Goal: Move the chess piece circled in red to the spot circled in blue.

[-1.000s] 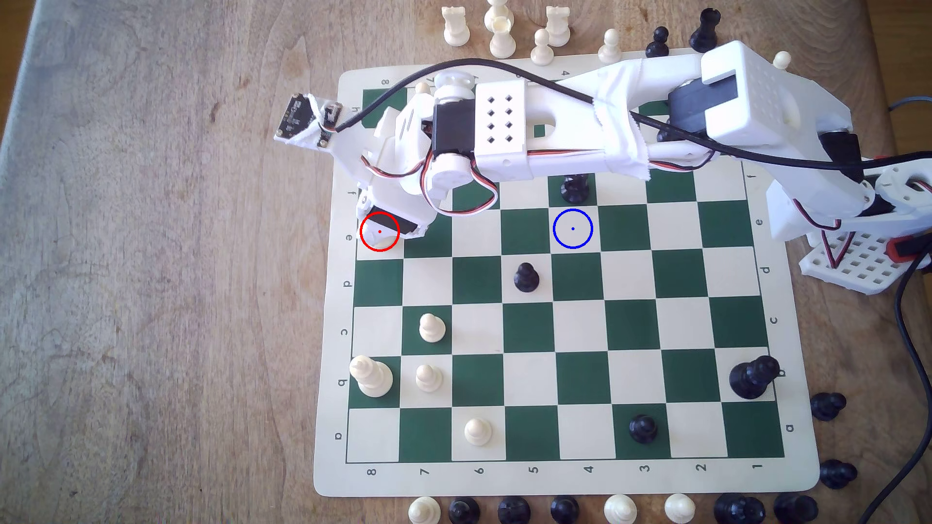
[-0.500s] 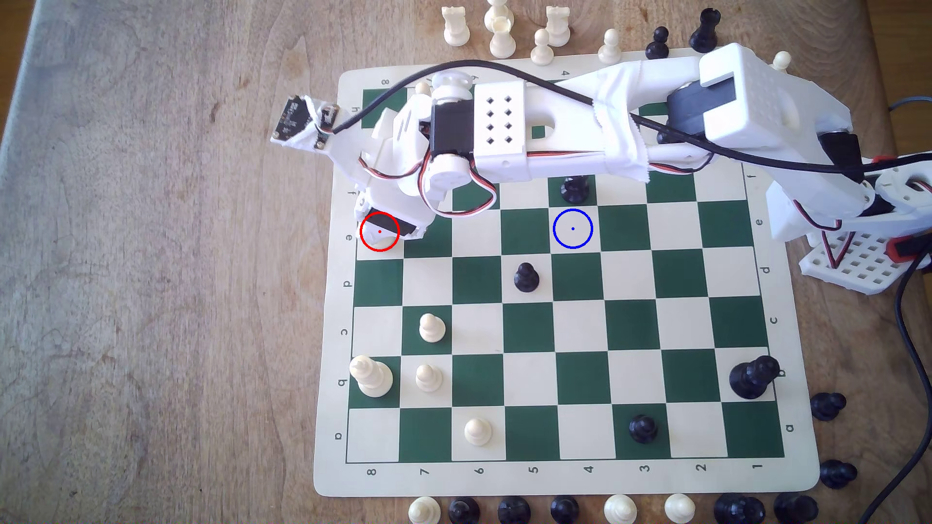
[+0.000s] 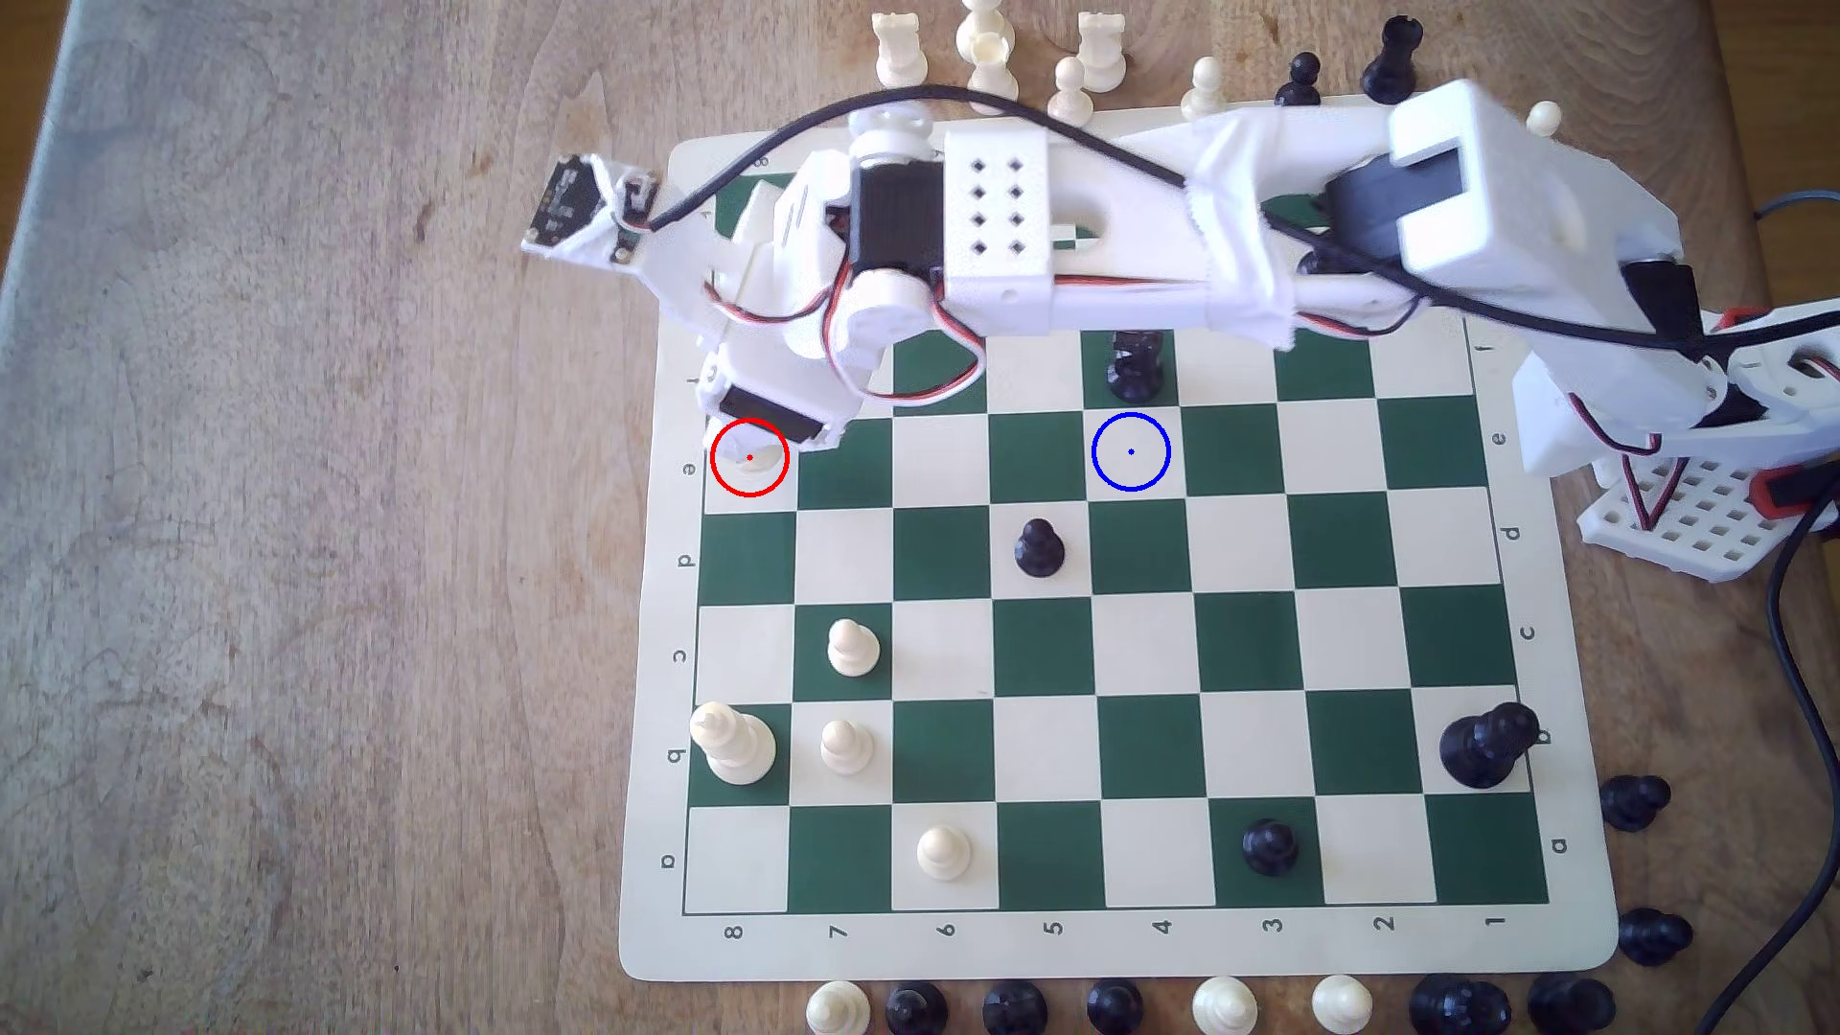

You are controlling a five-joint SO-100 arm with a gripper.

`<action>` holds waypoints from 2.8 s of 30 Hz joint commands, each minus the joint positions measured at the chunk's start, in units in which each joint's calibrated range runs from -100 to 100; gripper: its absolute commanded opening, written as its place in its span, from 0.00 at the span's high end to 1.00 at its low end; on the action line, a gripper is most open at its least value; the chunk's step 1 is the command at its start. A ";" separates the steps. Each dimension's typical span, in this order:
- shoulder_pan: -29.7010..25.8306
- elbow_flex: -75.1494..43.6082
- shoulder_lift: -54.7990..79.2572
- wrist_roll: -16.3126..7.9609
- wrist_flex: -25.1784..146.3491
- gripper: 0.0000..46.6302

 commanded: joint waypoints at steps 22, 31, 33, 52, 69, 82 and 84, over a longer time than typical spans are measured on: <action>-2.07 63.31 -55.33 2.69 -10.73 0.99; -2.00 79.09 -65.43 3.13 -12.12 0.99; -1.92 82.35 -66.45 3.17 -13.52 0.99; 0.12 96.40 -67.30 3.57 -22.77 0.99; 0.43 98.94 -65.85 3.76 -24.98 0.99; 0.35 99.49 -64.66 3.71 -25.96 0.84; 0.35 99.49 -64.66 3.81 -25.72 0.83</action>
